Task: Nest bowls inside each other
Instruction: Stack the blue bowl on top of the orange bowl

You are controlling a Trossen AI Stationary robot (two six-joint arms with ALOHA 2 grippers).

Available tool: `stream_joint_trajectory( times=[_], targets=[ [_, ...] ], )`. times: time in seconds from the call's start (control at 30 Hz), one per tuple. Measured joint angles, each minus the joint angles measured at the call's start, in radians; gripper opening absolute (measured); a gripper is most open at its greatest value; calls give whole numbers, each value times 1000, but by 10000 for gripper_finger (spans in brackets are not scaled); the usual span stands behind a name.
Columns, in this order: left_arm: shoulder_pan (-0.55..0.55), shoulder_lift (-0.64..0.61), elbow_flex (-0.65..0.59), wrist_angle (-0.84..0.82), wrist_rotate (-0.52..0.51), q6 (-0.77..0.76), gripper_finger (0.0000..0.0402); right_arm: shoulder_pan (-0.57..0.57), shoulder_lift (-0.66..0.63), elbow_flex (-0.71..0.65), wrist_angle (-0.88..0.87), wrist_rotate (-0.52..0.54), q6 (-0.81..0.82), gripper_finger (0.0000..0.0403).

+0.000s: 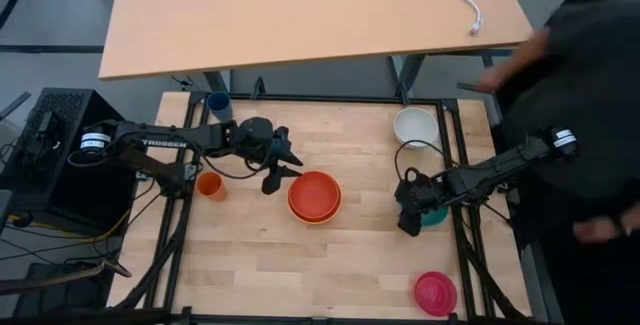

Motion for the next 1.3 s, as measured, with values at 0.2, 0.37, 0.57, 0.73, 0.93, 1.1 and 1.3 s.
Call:
stream_joint_trajectory(
  times=[0.2,0.37,0.57,0.73,0.93,1.1,1.3],
  targets=[
    [0,0,0,0,5,0,131,0,29,0,0,2,-2,167],
    [0,-1,0,0,4,1,130,-2,29,7,-1,9,-11,115],
    [0,-13,0,2,-13,10,112,-12,29,48,0,34,-61,69],
    [0,-23,0,3,-27,17,98,-21,29,82,0,54,-103,31],
    [0,-52,0,4,-71,28,76,-43,29,161,4,116,-210,1],
    [0,-149,0,3,-144,33,47,-92,47,290,93,183,-459,1],
    [2,-269,-77,9,-175,8,28,-162,147,394,204,151,-695,1]
  ],
)
